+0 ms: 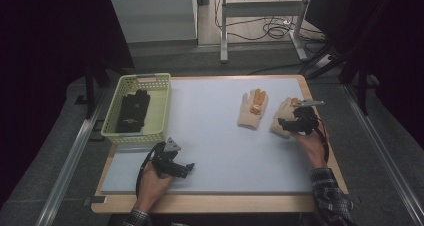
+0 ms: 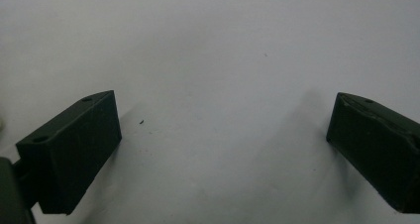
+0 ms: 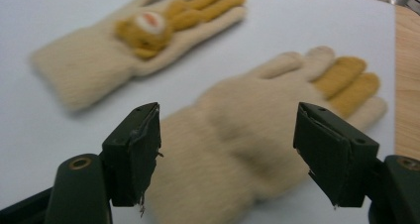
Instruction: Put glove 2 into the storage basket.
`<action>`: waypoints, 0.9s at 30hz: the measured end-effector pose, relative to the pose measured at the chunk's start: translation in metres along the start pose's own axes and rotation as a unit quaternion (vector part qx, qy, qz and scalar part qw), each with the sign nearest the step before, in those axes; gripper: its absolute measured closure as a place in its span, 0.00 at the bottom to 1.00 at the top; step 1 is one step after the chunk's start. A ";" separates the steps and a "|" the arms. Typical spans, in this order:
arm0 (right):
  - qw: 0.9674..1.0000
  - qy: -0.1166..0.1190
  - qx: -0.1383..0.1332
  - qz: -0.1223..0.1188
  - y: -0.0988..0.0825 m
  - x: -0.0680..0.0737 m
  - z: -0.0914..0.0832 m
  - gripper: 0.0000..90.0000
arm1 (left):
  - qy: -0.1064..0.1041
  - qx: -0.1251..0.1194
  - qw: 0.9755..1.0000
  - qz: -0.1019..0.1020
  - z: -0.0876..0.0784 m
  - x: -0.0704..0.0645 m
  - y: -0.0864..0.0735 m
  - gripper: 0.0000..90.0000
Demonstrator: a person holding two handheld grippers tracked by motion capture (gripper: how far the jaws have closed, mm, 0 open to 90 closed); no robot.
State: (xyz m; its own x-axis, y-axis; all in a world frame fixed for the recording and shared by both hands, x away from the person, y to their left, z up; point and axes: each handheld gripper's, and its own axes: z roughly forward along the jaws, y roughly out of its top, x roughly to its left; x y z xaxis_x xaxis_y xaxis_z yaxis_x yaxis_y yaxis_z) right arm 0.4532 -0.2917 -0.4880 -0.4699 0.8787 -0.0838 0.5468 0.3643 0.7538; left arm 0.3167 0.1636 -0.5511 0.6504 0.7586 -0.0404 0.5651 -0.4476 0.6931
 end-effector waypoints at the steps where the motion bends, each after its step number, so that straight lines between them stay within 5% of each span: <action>1: 1.000 -0.004 0.003 0.002 0.001 -0.004 0.005 0.29 | 0.000 0.000 1.000 0.000 0.000 0.000 0.000 0.01; 12: 0.999 -0.023 0.039 0.017 0.002 -0.024 0.048 0.22 | 0.000 0.001 1.000 0.001 0.000 0.000 0.000 0.01; 19: 0.998 -0.019 0.030 0.045 -0.004 -0.027 0.045 0.62 | 0.000 0.000 1.000 0.000 0.000 0.000 0.000 0.01; 27: 0.998 -0.005 0.030 0.055 -0.003 -0.024 0.035 0.67 | 0.000 0.000 1.000 0.000 0.000 0.000 0.000 0.01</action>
State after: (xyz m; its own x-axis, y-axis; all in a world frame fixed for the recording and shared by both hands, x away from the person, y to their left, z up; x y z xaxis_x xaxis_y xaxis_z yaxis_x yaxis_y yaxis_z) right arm 0.4873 -0.3030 -0.5110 -0.3972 0.9177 -0.0095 0.6349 0.2822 0.7192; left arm 0.3167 0.1638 -0.5511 0.6503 0.7586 -0.0403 0.5653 -0.4478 0.6928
